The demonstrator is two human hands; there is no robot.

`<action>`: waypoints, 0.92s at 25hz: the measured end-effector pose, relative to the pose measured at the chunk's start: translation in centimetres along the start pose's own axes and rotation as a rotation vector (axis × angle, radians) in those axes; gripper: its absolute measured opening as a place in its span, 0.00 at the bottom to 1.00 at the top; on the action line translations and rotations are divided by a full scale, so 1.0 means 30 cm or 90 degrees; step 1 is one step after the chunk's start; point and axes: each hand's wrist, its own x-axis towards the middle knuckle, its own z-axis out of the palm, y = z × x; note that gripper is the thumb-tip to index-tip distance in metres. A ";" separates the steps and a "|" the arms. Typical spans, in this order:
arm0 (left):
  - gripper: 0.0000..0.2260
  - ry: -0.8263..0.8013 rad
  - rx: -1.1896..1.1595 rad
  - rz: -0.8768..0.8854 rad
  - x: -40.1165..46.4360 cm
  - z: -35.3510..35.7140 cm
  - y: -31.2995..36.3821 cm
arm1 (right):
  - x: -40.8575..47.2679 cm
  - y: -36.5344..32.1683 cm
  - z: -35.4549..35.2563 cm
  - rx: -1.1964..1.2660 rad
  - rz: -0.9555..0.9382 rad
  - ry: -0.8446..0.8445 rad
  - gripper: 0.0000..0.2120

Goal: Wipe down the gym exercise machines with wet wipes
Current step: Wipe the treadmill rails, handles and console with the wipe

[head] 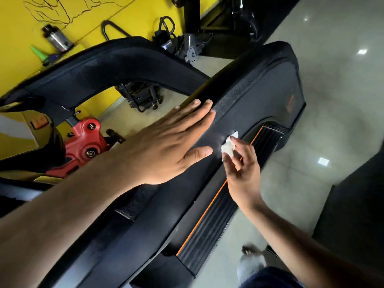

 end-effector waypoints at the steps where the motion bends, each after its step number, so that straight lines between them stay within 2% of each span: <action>1: 0.37 -0.021 -0.016 0.002 0.071 -0.010 -0.012 | -0.067 -0.039 0.023 0.017 -0.012 -0.040 0.21; 5: 0.39 -0.040 -0.106 0.003 0.219 -0.025 -0.041 | -0.179 -0.090 0.044 -0.014 -0.103 -0.205 0.33; 8: 0.41 -0.011 -0.172 0.000 0.224 -0.020 -0.038 | -0.001 -0.035 0.027 0.026 -0.103 -0.177 0.33; 9: 0.40 0.000 -0.191 -0.004 0.225 -0.017 -0.039 | 0.081 -0.007 0.021 0.050 -0.077 -0.134 0.33; 12: 0.38 0.015 -0.245 -0.026 0.234 -0.020 -0.041 | 0.276 0.060 -0.006 0.101 0.107 -0.020 0.34; 14: 0.37 0.022 -0.263 -0.027 0.236 -0.021 -0.039 | 0.263 0.062 -0.009 0.137 0.182 -0.019 0.36; 16: 0.37 0.024 -0.235 -0.007 0.238 -0.015 -0.044 | 0.126 0.014 0.012 0.183 0.192 -0.070 0.37; 18: 0.34 0.018 -0.215 0.013 0.251 -0.011 -0.063 | -0.083 -0.054 0.049 0.154 0.066 -0.153 0.34; 20: 0.32 0.007 -0.273 0.010 0.283 -0.015 -0.082 | -0.194 -0.105 0.066 0.080 -0.079 -0.211 0.36; 23: 0.28 0.018 -0.352 0.002 0.329 -0.022 -0.097 | -0.030 -0.126 0.061 0.037 -0.161 -0.181 0.32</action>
